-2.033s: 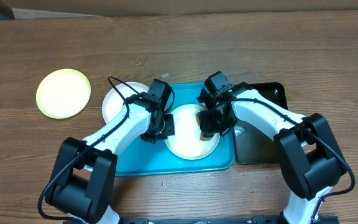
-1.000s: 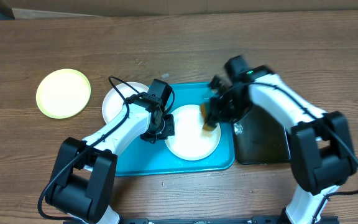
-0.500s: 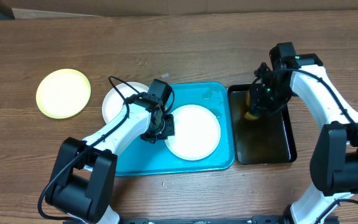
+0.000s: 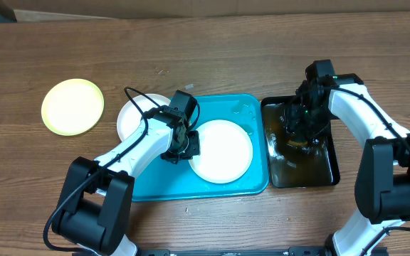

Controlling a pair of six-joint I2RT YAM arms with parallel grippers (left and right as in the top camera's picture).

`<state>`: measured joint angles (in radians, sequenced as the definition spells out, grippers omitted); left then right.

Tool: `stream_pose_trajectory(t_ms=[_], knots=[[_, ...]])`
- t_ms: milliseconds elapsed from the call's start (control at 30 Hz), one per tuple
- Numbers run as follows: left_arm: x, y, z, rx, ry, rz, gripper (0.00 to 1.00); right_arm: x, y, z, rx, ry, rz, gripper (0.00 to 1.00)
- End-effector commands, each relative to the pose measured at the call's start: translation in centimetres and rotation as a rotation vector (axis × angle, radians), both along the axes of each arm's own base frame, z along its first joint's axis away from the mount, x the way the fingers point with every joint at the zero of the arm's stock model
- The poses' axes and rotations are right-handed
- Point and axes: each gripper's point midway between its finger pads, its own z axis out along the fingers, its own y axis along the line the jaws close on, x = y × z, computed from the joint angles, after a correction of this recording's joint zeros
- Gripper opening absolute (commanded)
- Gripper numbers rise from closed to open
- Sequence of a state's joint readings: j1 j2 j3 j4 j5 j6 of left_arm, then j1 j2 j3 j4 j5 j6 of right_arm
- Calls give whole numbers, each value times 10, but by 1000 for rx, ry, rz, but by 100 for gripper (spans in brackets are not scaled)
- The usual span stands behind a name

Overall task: Clean dirty plates on tray and stack at the side
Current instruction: 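Return the sponge to the black water tray with the right gripper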

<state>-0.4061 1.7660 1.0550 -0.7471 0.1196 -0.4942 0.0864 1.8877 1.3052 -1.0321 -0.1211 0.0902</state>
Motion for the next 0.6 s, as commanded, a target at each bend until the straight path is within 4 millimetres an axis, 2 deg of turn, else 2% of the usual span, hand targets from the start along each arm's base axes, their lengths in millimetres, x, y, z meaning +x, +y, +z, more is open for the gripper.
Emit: stream_pose_trajectory(t_ms=[0, 33, 67, 133, 333, 567], knots=[[1, -3, 1, -2, 0, -26, 19, 35, -4, 40, 2, -124, -57, 77], [0, -3, 1, -1, 2, -26, 20, 43, -6, 49, 3, -149, -63, 84], [-1, -3, 1, 0, 5, -26, 21, 48, -8, 56, 4, -164, -68, 100], [-1, -2, 1, 2, 9, -26, 21, 53, -9, 63, 5, -182, -70, 100], [0, -3, 1, -1, 4, -25, 20, 66, -8, 66, 10, -238, -70, 100], [-1, -3, 1, 0, 5, -27, 19, 69, -8, 67, 12, -252, -70, 100]])
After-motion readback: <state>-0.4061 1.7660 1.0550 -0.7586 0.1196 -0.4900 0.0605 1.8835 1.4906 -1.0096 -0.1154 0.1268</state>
